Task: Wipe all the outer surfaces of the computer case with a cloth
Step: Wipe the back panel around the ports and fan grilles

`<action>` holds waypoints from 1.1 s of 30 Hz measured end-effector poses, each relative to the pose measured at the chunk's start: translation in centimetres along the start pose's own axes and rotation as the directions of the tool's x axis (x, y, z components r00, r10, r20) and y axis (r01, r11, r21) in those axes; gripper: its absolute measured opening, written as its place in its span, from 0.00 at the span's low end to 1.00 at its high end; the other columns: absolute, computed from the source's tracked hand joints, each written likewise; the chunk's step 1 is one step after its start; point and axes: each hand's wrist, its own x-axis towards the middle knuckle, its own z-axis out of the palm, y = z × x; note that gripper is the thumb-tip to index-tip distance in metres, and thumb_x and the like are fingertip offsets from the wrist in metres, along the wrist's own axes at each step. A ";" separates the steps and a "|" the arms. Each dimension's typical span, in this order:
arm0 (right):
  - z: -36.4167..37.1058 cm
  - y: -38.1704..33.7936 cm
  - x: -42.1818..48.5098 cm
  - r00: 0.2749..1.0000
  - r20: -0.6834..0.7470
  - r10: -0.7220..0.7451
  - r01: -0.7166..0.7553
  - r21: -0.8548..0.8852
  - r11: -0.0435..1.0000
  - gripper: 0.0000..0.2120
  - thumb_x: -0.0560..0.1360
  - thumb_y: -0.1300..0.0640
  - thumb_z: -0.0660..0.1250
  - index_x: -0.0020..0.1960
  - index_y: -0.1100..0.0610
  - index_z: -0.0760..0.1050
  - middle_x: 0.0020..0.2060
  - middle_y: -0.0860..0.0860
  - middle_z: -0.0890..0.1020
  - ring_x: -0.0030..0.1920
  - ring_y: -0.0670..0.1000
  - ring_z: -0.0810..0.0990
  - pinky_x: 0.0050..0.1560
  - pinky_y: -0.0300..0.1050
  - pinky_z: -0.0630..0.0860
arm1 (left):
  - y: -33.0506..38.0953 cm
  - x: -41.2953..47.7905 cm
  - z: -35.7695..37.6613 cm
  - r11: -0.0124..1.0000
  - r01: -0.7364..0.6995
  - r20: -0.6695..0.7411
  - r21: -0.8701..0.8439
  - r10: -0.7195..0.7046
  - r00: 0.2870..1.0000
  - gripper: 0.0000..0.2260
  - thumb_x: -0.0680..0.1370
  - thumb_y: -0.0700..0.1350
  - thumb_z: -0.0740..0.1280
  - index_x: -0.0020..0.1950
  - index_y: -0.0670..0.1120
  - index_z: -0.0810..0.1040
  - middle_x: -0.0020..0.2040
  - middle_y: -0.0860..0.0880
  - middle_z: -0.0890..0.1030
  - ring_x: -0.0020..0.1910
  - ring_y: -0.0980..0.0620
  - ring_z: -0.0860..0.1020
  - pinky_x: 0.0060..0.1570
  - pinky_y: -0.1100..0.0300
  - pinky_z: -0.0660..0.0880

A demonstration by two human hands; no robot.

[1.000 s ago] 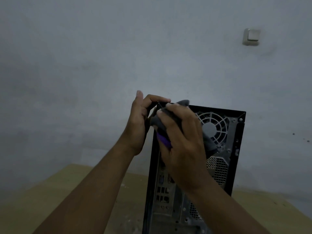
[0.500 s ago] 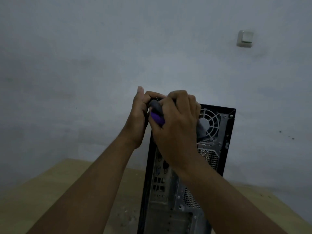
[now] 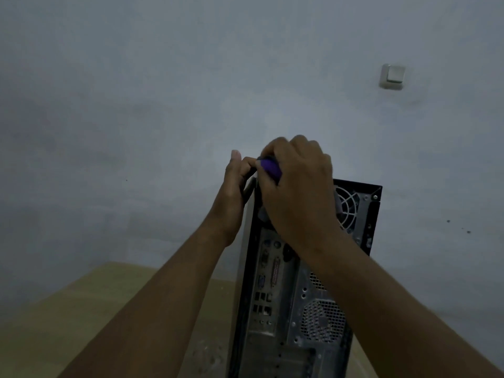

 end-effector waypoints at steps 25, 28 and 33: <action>-0.1 -1.1 0.3 0.988 0.113 0.105 -0.093 -0.109 0.990 0.06 0.78 0.55 0.64 0.48 0.58 0.75 0.44 0.51 0.71 0.46 0.52 0.70 0.48 0.52 0.71 | 0.6 -0.1 0.1 1.000 -0.006 0.009 -0.003 0.006 1.000 0.29 0.86 0.57 0.42 0.53 0.40 0.77 0.44 0.51 0.82 0.47 0.58 0.80 0.49 0.67 0.74; -0.8 -0.5 -0.2 0.985 0.172 -0.012 0.039 -0.152 0.988 0.06 0.77 0.56 0.67 0.47 0.59 0.75 0.43 0.51 0.70 0.45 0.51 0.68 0.46 0.50 0.68 | 0.7 0.0 -0.1 0.999 -0.010 -0.002 0.030 0.010 1.000 0.29 0.86 0.56 0.41 0.53 0.42 0.78 0.47 0.50 0.82 0.50 0.58 0.80 0.51 0.68 0.74; -1.7 0.6 2.0 0.966 0.222 0.137 -0.131 -0.039 0.991 0.08 0.79 0.53 0.64 0.51 0.58 0.75 0.47 0.52 0.74 0.47 0.52 0.73 0.48 0.48 0.73 | 0.7 0.0 0.4 1.000 -0.028 -0.020 0.011 0.029 0.999 0.29 0.86 0.57 0.41 0.52 0.42 0.77 0.51 0.46 0.82 0.55 0.56 0.79 0.57 0.66 0.73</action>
